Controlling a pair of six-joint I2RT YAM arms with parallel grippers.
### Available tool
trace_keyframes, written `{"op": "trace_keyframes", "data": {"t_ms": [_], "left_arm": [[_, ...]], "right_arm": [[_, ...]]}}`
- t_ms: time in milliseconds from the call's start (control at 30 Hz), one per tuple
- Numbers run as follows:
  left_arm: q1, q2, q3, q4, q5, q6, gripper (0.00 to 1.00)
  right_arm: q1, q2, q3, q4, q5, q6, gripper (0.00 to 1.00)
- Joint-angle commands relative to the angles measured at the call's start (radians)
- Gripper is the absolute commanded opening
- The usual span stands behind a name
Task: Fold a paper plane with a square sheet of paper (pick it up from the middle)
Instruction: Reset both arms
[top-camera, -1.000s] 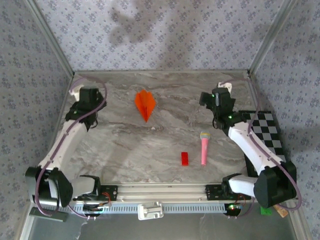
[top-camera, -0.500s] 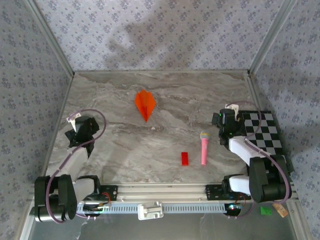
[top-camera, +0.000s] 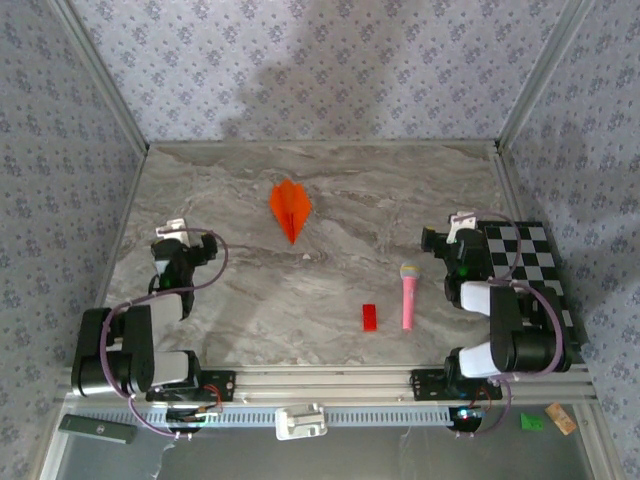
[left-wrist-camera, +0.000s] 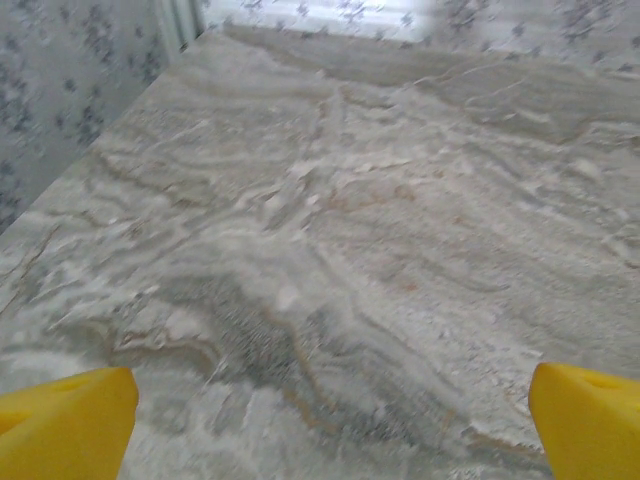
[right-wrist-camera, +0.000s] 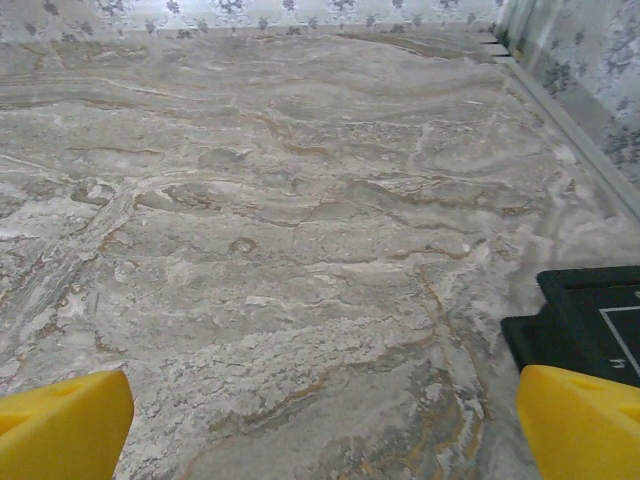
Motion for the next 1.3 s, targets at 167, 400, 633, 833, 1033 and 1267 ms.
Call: {"op": "trace_keyframes", "data": {"t_ms": [167,400,633,833,1033,1267], "left_arm": [[0.012,0.176,0.021,0.212,0.086,0.030,1.00],[0.011,0.202,0.082,0.120,0.087,0.031,1.00],[-0.017,0.211,0.131,0.042,0.040,0.051,1.00],[-0.029,0.213,0.134,0.035,0.031,0.060,1.00],[-0.030,0.214,0.138,0.031,0.029,0.061,1.00],[-0.028,0.215,0.140,0.031,0.031,0.060,1.00]], "right_arm": [[-0.035,0.083,0.003,0.108,-0.154,-0.020,1.00],[-0.006,0.093,0.051,0.037,-0.073,-0.024,1.00],[-0.004,0.093,0.050,0.036,-0.072,-0.024,1.00],[-0.004,0.092,0.050,0.035,-0.072,-0.024,1.00],[-0.004,0.093,0.051,0.035,-0.072,-0.023,1.00],[-0.004,0.093,0.051,0.035,-0.071,-0.024,1.00]]}}
